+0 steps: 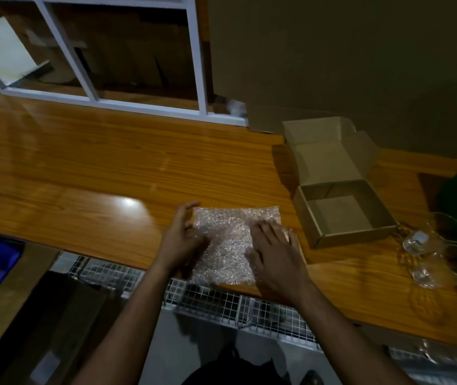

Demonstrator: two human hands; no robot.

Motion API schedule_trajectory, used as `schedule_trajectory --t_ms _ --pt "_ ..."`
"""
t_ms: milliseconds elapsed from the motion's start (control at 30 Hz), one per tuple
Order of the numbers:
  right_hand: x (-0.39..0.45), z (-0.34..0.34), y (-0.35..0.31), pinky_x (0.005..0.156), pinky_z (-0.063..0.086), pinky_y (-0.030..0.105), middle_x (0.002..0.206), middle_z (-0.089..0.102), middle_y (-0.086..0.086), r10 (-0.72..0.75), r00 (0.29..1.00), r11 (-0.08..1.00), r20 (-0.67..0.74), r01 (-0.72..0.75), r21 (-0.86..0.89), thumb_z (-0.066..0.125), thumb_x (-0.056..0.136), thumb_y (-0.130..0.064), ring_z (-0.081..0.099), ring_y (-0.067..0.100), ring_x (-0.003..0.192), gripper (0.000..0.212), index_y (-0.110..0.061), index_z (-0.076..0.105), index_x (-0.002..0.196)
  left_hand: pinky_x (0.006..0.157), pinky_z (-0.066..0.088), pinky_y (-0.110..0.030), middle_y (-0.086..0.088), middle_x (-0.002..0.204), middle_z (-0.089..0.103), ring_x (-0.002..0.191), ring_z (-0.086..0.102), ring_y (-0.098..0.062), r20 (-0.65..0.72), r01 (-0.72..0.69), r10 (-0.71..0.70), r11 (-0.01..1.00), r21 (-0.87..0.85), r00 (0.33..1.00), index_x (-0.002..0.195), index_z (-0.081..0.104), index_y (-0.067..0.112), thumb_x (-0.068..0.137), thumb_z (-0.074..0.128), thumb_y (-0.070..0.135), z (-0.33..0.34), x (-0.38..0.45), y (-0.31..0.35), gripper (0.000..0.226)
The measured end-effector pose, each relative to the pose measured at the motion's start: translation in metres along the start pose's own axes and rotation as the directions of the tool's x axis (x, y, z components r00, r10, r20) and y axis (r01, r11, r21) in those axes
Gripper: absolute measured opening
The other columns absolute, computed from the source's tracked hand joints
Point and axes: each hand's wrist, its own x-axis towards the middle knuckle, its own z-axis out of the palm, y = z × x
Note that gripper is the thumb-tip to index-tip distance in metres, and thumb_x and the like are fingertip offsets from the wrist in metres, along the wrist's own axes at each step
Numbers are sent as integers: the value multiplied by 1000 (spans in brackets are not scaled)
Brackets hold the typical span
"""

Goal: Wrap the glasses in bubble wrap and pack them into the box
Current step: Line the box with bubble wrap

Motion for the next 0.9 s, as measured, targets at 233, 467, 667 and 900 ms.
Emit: schedule_trajectory --t_ms 233,467,667,900 --pt "5 0 18 120 24 48 167 12 2 171 982 766 -78 -83 638 51 90 -68 9 17 153 85 -27 20 158 70 60 -27 0 123 63 95 69 -12 175 -309 288 945 107 941 113 70 30 88 66 -10 0 -19 38 47" --pt "19 -44 5 86 54 25 143 56 4 -38 964 -52 262 -264 963 87 60 -57 63 11 117 94 -22 47 138 71 56 -20 7 111 73 91 71 -6 261 -259 319 936 -237 911 100 78 33 76 69 2 1 -51 104 41" --pt "11 -62 19 80 60 38 113 72 15 17 977 -360 212 -191 913 98 51 -44 71 26 99 89 -3 60 120 64 52 -12 11 103 72 64 62 8 172 -246 302 927 -284 938 104 71 9 82 59 -19 12 -50 112 38" --pt "-26 -122 117 67 58 34 100 74 2 368 914 251 174 -278 927 80 81 -26 73 20 89 30 -19 64 105 70 58 -29 21 124 66 84 66 -2 229 -177 205 974 -138 951 124 67 26 83 74 -3 71 -19 88 51"
